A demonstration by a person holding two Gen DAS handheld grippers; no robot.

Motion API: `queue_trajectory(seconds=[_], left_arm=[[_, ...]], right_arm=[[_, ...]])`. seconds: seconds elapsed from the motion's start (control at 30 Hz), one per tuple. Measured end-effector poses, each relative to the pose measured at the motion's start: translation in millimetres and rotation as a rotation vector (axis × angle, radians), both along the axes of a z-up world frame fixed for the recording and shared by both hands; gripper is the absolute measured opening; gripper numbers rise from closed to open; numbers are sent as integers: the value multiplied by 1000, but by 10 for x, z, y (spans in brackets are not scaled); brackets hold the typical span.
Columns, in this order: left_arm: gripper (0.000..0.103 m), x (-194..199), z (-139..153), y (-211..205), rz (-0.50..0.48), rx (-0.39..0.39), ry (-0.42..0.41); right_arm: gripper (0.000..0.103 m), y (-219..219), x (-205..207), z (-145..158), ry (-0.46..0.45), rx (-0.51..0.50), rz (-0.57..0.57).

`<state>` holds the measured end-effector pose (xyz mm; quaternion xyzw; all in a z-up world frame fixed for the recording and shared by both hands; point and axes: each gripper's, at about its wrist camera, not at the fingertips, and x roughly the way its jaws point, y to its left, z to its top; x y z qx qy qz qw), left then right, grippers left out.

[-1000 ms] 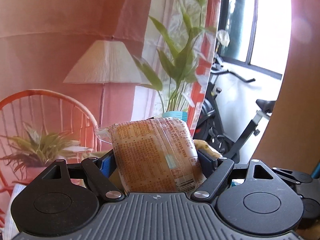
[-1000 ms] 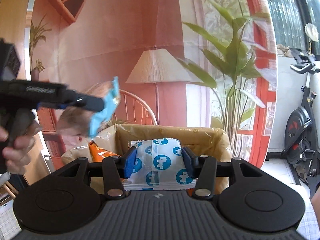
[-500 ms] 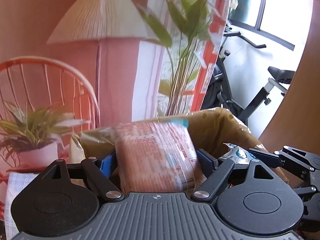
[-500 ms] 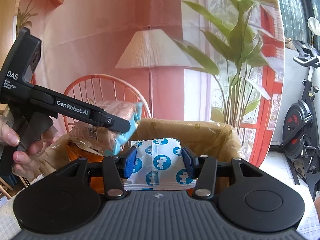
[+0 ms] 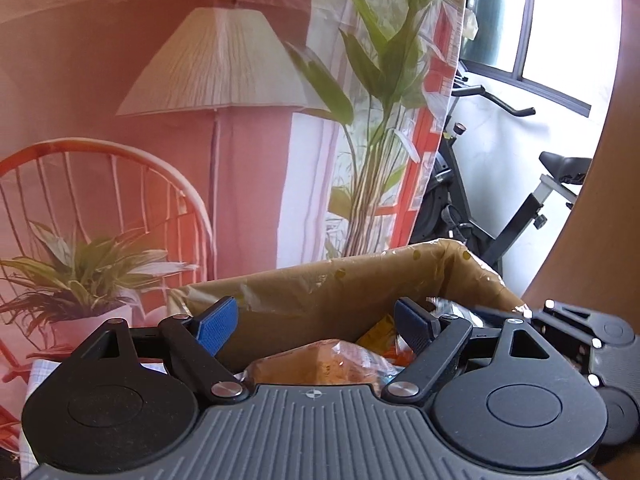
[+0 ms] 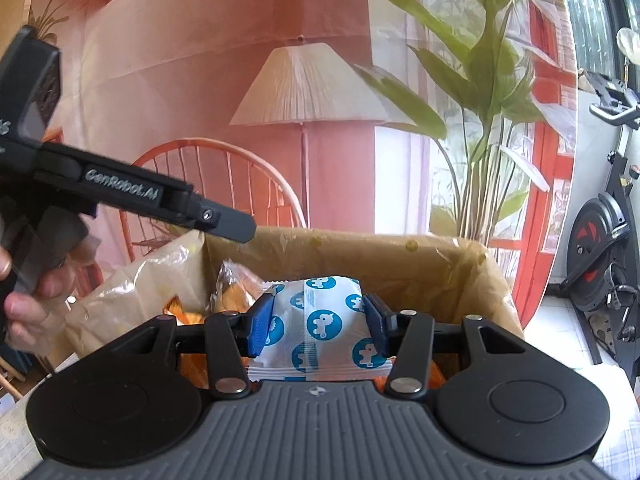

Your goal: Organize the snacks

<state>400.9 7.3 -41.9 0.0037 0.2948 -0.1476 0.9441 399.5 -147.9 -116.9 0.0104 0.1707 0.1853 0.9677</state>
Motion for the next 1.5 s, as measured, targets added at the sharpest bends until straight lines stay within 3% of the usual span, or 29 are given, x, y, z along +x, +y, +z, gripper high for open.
queue_trajectory(seconds=[0.07, 0.1, 0.17, 0.6, 0.97, 1.23, 1.5], left_arm=[[87, -26, -8, 18, 2, -1, 3], [87, -48, -7, 34, 2, -2, 3], [87, -98, 7, 63, 6, -1, -2], [87, -723, 55, 111, 18, -12, -31], [87, -1449, -151, 188, 47, -42, -35], [87, -1802, -549, 214, 97, -74, 18], [84, -1909, -1028, 136, 136, -67, 97]], right_arm=[[55, 52, 45, 9, -8, -25, -38], [67, 67, 65, 14, -9, -36, -58], [81, 69, 71, 31, -14, -46, -90], [81, -177, -625, 63, -28, -6, -75], [81, -301, -1425, -103, -50, 57, -46], [81, -467, -1772, -503, 45, 111, -69], [81, -597, -1996, -1007, 176, 89, -107]])
